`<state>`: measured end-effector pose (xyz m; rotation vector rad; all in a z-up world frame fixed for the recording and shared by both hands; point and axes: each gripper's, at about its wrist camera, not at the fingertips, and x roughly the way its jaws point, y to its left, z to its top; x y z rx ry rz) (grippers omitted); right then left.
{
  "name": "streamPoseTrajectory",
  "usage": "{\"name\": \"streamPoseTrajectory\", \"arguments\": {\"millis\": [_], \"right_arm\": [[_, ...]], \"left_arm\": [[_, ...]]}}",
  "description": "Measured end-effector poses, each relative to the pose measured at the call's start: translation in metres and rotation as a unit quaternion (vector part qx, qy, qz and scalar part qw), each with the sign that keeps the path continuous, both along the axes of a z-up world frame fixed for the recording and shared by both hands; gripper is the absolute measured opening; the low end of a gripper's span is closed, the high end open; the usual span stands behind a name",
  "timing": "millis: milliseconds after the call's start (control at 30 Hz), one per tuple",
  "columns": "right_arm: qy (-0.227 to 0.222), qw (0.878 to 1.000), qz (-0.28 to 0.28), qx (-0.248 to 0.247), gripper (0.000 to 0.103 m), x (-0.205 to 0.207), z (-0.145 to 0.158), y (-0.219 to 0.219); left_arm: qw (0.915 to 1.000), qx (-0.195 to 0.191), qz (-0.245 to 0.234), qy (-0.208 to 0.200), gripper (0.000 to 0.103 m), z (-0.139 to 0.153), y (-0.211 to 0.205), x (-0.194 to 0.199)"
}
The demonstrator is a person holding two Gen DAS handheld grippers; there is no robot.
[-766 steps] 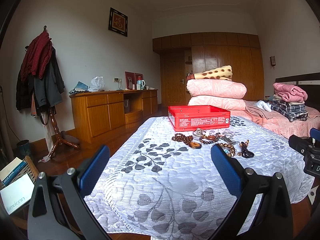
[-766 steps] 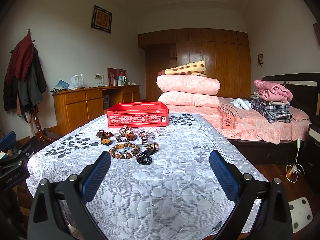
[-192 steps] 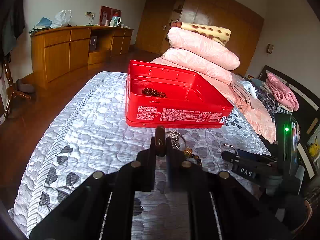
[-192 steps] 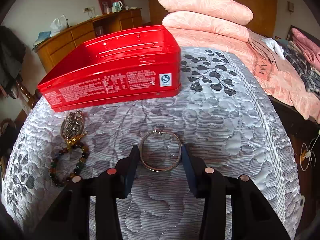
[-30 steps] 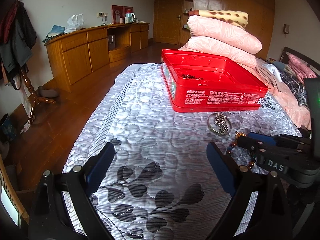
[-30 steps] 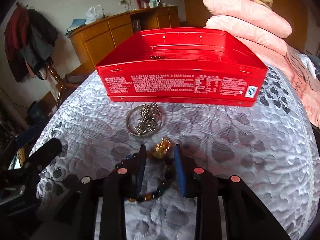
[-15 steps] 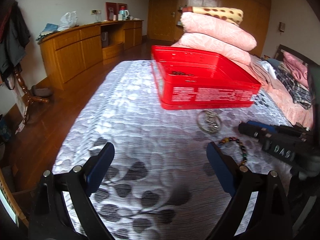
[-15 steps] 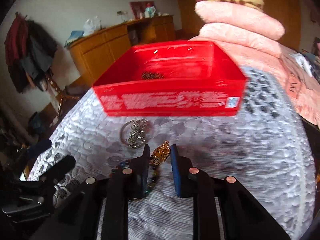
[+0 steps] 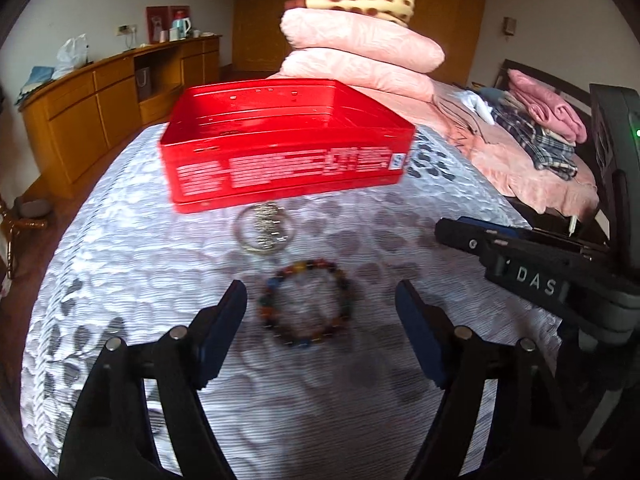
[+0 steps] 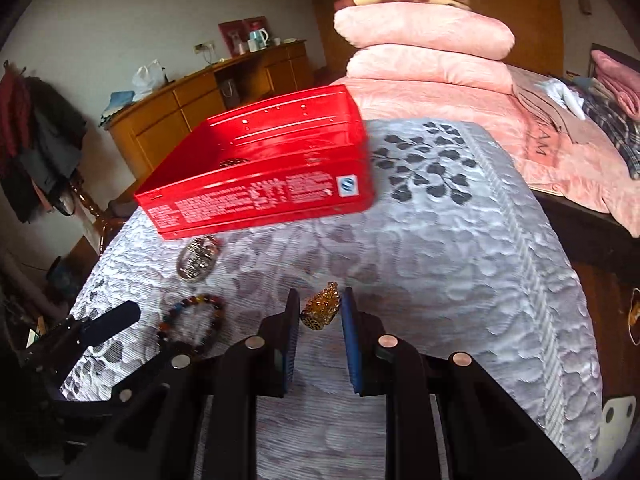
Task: Organize jewelry
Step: 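Grasp the multicolour bead bracelet with the left gripper while the right gripper holds the gold charm, then carry the charm and bracelet over the red tin and release both inside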
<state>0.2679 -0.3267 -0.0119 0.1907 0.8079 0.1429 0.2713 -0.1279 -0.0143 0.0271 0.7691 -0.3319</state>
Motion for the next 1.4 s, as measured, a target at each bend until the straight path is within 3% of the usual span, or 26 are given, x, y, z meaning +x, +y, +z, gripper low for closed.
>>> {"name": "streamPoseTrajectory", "arguments": {"millis": [100,300,367,400,533,900,1400], "right_arm": [[0.002,1.000,-0.002,0.006,0.021,-0.003,-0.004,-0.004],[0.000,1.000,0.006,0.018,0.021,-0.004,-0.007,-0.004],[0.000,1.000,0.008,0.021,0.021,-0.004,-0.007,-0.003],[0.000,1.000,0.008,0.022,0.021,-0.004,-0.008,-0.003],[0.003,1.000,0.009,0.022,0.021,-0.003,-0.010,-0.001],[-0.014,1.000,0.014,0.014,0.021,-0.009,0.005,0.009],[-0.067,0.997,0.024,-0.012,0.021,0.015,0.055,0.023]], "left_arm": [[0.9999,0.002,-0.010,0.005,0.064,-0.003,-0.013,0.004],[0.9985,0.007,-0.012,0.053,0.047,-0.018,-0.022,0.018],[0.9971,0.002,-0.013,0.074,0.030,-0.025,-0.022,0.024],[0.9972,0.000,-0.008,0.074,0.028,-0.025,-0.021,0.025],[0.9971,-0.008,0.005,0.076,0.007,-0.026,-0.016,0.027],[0.9971,-0.062,0.024,0.036,0.007,0.001,0.022,0.013],[0.9912,-0.112,0.052,-0.046,0.007,0.067,0.069,0.015]]}}
